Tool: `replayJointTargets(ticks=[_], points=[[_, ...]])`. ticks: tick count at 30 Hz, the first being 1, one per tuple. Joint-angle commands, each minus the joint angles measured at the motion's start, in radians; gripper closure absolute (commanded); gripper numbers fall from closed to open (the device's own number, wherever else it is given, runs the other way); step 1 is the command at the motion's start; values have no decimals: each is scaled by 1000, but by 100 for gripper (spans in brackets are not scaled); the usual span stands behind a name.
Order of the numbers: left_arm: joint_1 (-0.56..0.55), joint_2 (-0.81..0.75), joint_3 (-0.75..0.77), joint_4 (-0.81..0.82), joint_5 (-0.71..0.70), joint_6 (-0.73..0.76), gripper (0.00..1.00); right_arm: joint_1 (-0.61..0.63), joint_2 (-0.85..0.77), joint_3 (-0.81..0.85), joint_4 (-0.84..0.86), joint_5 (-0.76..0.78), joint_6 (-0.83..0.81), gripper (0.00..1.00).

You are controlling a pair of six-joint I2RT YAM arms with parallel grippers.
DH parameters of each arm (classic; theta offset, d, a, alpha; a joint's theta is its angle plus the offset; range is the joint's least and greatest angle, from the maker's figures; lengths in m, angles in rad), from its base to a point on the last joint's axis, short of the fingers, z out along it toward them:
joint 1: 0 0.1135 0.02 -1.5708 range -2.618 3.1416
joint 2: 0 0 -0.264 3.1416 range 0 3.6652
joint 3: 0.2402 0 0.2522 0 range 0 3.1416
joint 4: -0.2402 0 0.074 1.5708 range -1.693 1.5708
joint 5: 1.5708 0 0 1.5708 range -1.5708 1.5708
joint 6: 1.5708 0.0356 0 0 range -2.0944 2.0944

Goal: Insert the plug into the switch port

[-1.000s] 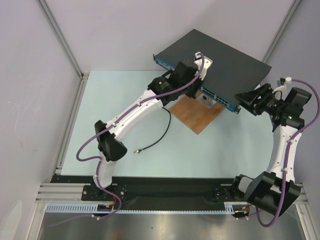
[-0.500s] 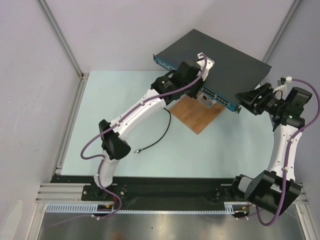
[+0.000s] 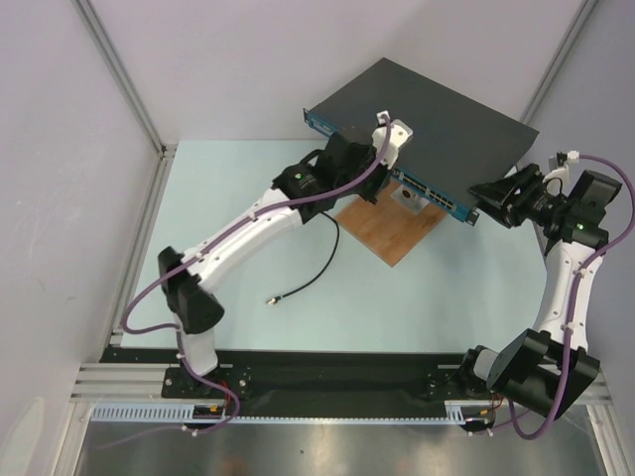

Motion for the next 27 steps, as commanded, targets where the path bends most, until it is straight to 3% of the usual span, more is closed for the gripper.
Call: replayJointTargets(ticks=[1,8,11,16,18,20,21,27], points=[[4,-165,-65,56,70,35,96,-3,35,55,98,51,-77,100],[8,-346,-242,44,38,32,95,-26,72,103,64,54,-126,100],[22,-433,-317,41,36,6,91,-41,84,115,32,45,-149,89],[83,-554,-414,26,33,-14,85,-69,78,127,7,26,-175,61],[155,-575,-434,22,59,-20,82,-78,75,149,-8,16,-184,44],[232,-605,-463,22,84,-80,78,-89,78,167,-37,13,-204,38],[250,-614,-474,22,102,-87,77,-92,80,186,-46,17,-212,31],[254,-602,-479,22,158,-83,70,-89,97,170,-62,22,-210,24]])
